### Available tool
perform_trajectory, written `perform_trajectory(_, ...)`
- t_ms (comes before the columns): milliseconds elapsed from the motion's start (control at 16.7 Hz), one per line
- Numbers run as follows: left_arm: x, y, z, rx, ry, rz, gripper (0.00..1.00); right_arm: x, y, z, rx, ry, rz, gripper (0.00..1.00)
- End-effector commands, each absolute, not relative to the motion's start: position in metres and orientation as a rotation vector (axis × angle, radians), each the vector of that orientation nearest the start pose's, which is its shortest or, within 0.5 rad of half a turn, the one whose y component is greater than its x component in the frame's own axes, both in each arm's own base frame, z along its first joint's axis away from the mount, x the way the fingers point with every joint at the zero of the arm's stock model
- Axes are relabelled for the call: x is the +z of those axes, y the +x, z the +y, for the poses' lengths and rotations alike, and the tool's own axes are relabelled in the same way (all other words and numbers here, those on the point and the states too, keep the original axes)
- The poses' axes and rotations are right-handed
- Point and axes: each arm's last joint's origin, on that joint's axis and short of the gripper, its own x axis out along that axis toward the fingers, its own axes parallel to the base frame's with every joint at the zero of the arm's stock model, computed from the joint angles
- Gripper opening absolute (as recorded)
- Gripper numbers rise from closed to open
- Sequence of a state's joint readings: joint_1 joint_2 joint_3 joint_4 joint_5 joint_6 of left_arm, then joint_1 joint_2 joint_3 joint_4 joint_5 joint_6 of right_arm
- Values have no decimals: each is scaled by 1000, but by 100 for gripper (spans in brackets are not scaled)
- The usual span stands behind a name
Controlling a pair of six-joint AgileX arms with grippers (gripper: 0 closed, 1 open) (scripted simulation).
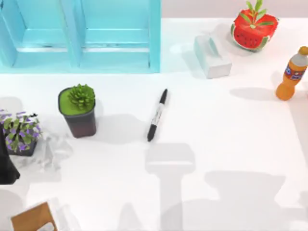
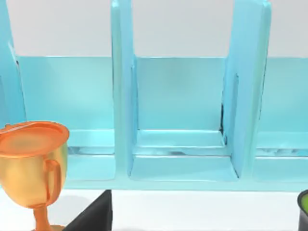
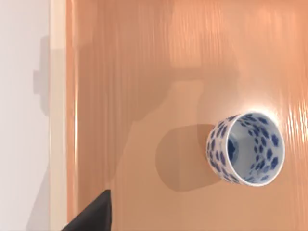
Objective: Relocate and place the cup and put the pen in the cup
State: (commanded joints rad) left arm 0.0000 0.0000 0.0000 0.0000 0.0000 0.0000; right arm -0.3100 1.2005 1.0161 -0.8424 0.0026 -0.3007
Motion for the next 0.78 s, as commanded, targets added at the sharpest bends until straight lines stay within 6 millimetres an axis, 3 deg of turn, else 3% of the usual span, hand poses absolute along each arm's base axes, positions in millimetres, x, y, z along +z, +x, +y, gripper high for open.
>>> perform_trajectory(420, 160, 106, -1, 0, 0, 0, 100, 261, 299, -141, -46, -33, 1473, 100)
perform_trajectory(600, 160, 106, -1, 0, 0, 0, 100, 253, 314, -160, -14, -4, 1552, 100)
perform_trajectory(780, 160, 106, -1, 0, 0, 0, 100, 249, 319, -167, -2, 6, 1578, 100)
